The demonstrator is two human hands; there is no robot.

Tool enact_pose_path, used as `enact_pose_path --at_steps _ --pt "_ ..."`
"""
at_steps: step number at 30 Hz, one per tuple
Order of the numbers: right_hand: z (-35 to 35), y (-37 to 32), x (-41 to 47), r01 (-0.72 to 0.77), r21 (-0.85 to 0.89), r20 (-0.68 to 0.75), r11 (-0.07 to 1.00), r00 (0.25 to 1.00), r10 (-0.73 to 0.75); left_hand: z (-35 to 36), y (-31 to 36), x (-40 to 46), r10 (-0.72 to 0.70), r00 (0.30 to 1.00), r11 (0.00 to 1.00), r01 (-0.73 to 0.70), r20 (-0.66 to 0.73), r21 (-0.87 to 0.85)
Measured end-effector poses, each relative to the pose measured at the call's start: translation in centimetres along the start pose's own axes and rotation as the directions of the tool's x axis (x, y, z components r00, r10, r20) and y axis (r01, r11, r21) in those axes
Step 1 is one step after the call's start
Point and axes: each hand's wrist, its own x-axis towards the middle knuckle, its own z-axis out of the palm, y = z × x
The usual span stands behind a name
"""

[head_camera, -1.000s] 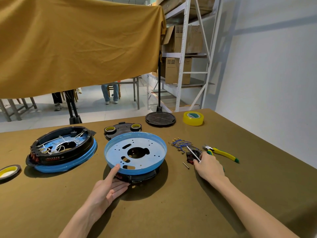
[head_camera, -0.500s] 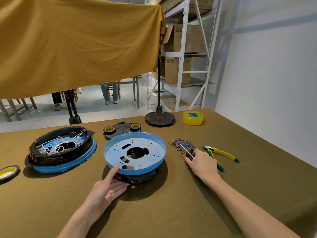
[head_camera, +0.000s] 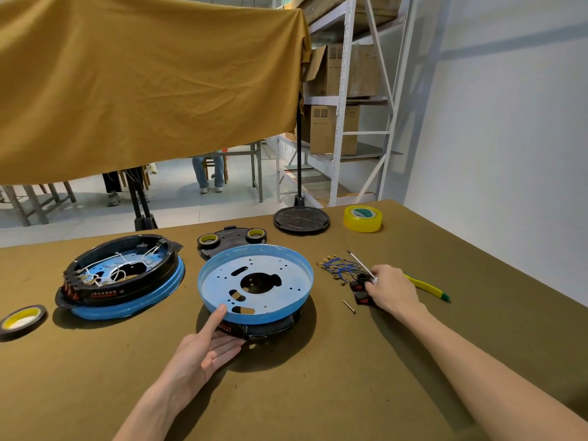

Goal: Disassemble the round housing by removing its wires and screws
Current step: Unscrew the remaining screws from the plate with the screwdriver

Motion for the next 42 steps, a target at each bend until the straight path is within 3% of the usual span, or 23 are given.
enact_pose_path --at_steps 9,14,17,19,23,25,27,29,32,35,42 --pt "0.8 0.2 0.9 0.019 0.113 0.016 0.993 1.0 -0.021 0.2 0.2 -0.1 -0.012 1.0 1.0 0.012 -0.011 0.003" --pt "0.4 -0.7 0.9 -0.009 0.076 0.012 0.997 1.0 0.008 0.3 0.4 -0.4 -0.015 1.0 1.0 0.015 -0.022 -0.002" --pt "0.3 -2.0 -0.1 -0.007 0.093 -0.06 0.996 0.998 0.013 0.5 0.5 -0.6 -0.02 0.999 1.0 0.02 -0.025 -0.002" --pt "0.3 -4.1 -1.2 0.051 0.185 -0.1 0.981 0.994 -0.033 0.6 0.6 -0.8 -0.031 0.999 1.0 0.031 -0.016 -0.002" --pt "0.3 -9.9 -4.3 0.188 0.448 0.0 0.874 0.977 -0.211 0.9 0.6 -1.6 -0.111 0.993 0.989 0.115 0.048 -0.093" --pt "0.2 -12.1 -5.6 0.321 0.373 -0.009 0.871 0.939 -0.342 1.2 0.5 -2.1 -0.14 0.985 0.978 0.153 0.1 -0.139" --pt "0.0 -13.2 -6.5 0.454 0.184 -0.043 0.872 0.89 -0.455 1.3 0.3 -2.4 -0.134 0.983 0.97 0.156 0.123 -0.185" --pt "-0.5 -13.6 -7.3 0.511 0.08 -0.064 0.856 0.859 -0.507 1.2 0.2 -2.5 -0.113 0.985 0.958 0.143 0.134 -0.248" --pt "-1.0 -13.8 -8.3 0.596 0.084 -0.032 0.799 0.803 -0.595 1.4 0.2 -2.6 -0.09 0.986 0.947 0.129 0.143 -0.294" --pt "-1.3 -14.0 -9.0 0.685 0.018 0.053 0.728 0.727 -0.685 1.9 -0.3 -2.6 -0.067 0.986 0.966 0.102 0.15 -0.238" --pt "-1.7 -14.3 -10.0 0.779 -0.12 0.114 0.615 0.627 -0.771 2.3 -0.8 -2.8 -0.023 0.987 0.987 0.047 0.157 -0.153"
